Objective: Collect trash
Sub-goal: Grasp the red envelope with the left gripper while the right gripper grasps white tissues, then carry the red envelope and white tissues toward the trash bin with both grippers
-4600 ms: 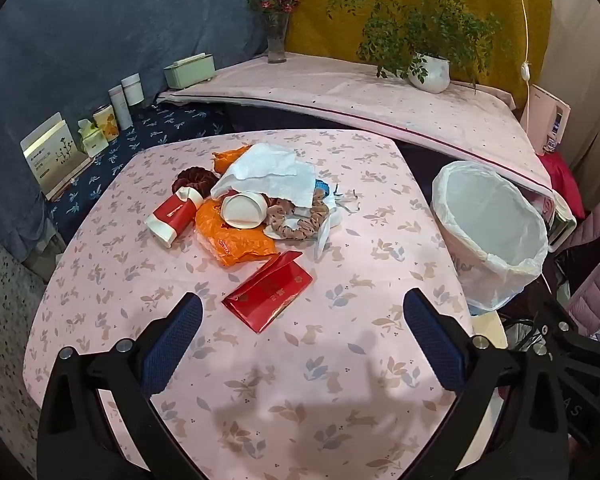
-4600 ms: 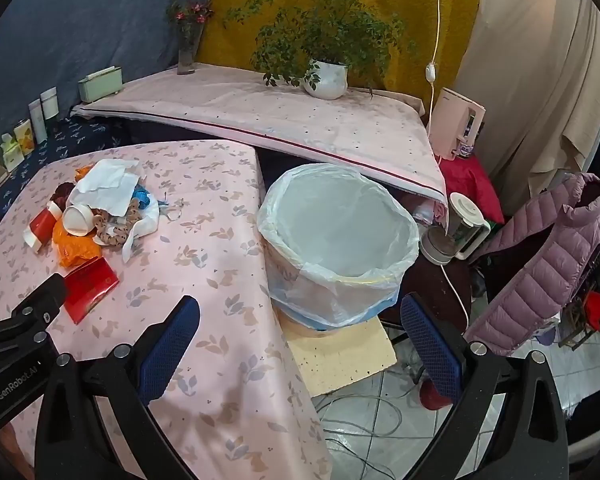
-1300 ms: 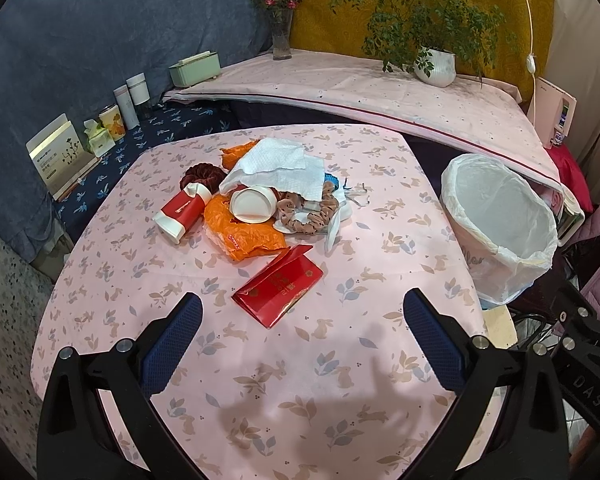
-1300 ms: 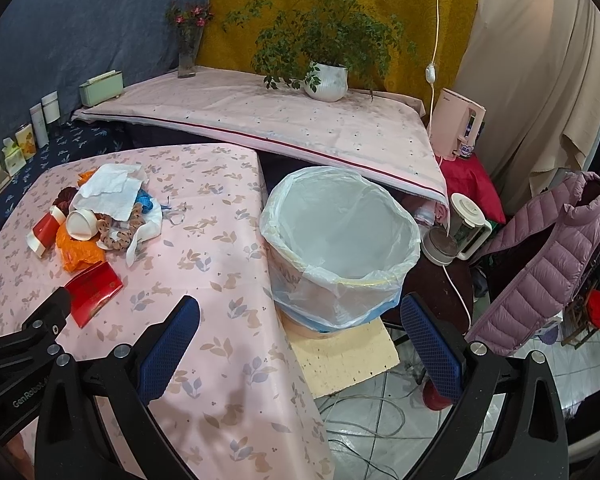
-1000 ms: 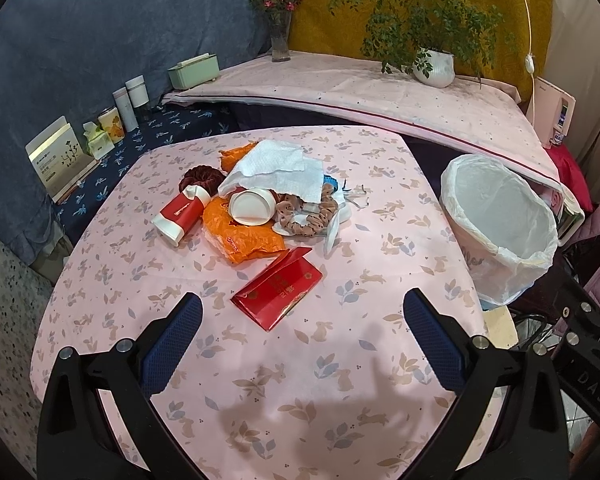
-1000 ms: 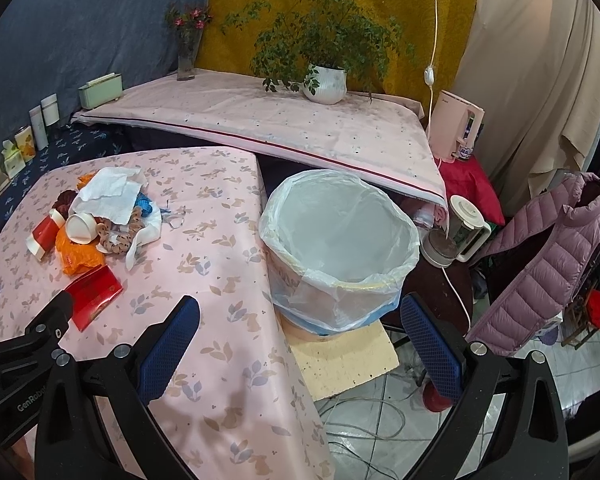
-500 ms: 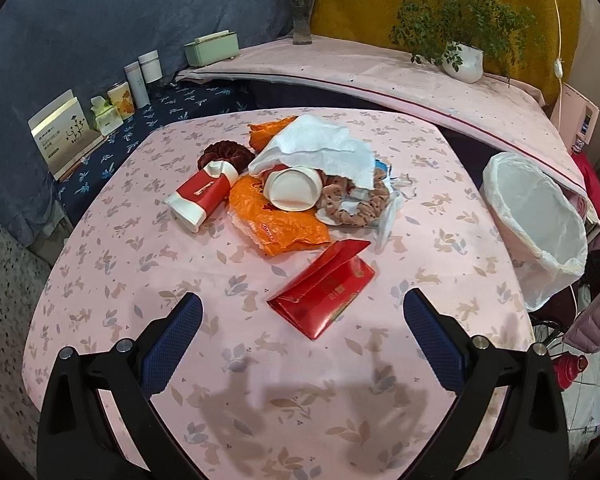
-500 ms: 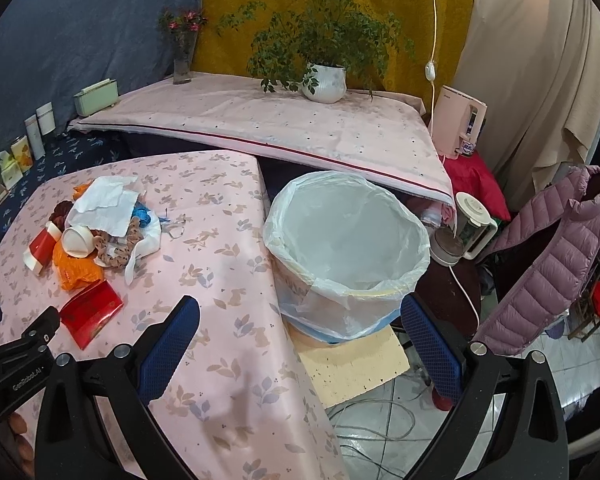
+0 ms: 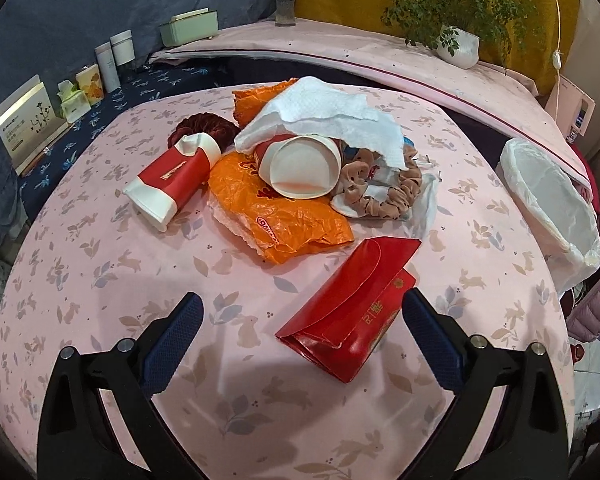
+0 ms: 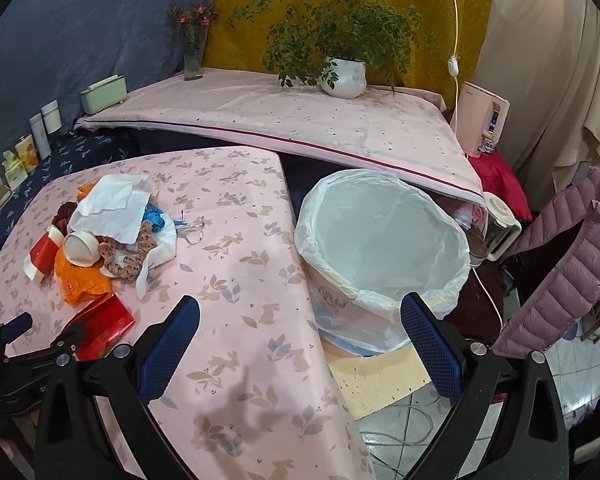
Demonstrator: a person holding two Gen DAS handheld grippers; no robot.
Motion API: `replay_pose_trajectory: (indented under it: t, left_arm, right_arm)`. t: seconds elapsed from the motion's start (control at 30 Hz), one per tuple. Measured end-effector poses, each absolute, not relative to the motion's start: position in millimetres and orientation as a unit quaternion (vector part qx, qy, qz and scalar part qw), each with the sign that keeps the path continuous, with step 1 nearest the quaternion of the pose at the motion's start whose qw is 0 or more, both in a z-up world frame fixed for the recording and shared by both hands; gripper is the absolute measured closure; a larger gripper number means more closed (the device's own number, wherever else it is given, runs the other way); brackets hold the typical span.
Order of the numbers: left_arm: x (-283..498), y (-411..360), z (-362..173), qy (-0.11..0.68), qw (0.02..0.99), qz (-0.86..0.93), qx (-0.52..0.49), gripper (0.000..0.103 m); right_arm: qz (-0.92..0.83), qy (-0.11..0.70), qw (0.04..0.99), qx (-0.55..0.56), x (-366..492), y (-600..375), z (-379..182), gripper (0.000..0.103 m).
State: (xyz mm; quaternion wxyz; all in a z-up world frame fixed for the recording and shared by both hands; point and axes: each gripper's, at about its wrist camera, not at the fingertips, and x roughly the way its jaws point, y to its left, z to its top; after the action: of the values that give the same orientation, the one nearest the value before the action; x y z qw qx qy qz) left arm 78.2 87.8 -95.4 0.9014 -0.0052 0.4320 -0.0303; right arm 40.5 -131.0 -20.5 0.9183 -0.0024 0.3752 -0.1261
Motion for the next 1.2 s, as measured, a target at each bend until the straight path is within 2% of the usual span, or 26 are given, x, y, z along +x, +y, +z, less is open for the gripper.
replay_pose_trajectory:
  t: [0.03,0.07,0.13,0.2,0.27,0.37,0.6,0.7,0.83,0.93,1.2]
  left_arm:
    - [80,88,-97,0.434,0.900,-0.034,-0.006,0.020]
    - [83,87,-100,0.442,0.896,-0.041,-0.007,0.033]
    - [86,86,-105,0.456,0.888,-0.055,-0.010,0.048]
    - [86,84,-106,0.458,0.887,-0.061,-0.012,0.059]
    - [85,82,-105,0.460,0.885,-0.070,-0.012,0.087]
    - [84,84,-101,0.463,0.883,-0.078,-0.028,0.101]
    - [77,94,-67,0.433,0.897,-0.073,-0.047,0.103]
    - [80,104,-51,0.421,0.903,-0.065,-0.053,0.103]
    - [86,119,-30,0.403,0.912,-0.053,-0.061,0.103]
    - [96,129,-18,0.390,0.919,-0.032,-0.056,0.103]
    - [126,164,-3,0.374,0.925,0.018,-0.063,0.103]
  right_arm:
    - [-0.124,0.376,0.918,-0.004,43,-128,-22,0.007]
    - [-0.121,0.377,0.918,-0.005,45,-126,-23,0.007]
    - [-0.116,0.380,0.918,-0.005,49,-122,-26,0.007]
    - [-0.111,0.380,0.918,-0.008,52,-117,-27,0.007]
    - [-0.106,0.382,0.918,-0.013,57,-111,-30,0.009]
    - [-0.094,0.389,0.916,-0.015,64,-103,-33,0.016]
    - [-0.061,0.399,0.915,-0.009,77,-82,-36,0.030]
    - [-0.045,0.404,0.913,-0.003,86,-74,-36,0.041]
    - [-0.017,0.411,0.911,0.020,104,-63,-35,0.044]
    - [0.002,0.416,0.908,0.040,123,-54,-35,0.051]
    - [0.038,0.423,0.904,0.053,176,-21,-35,0.052]
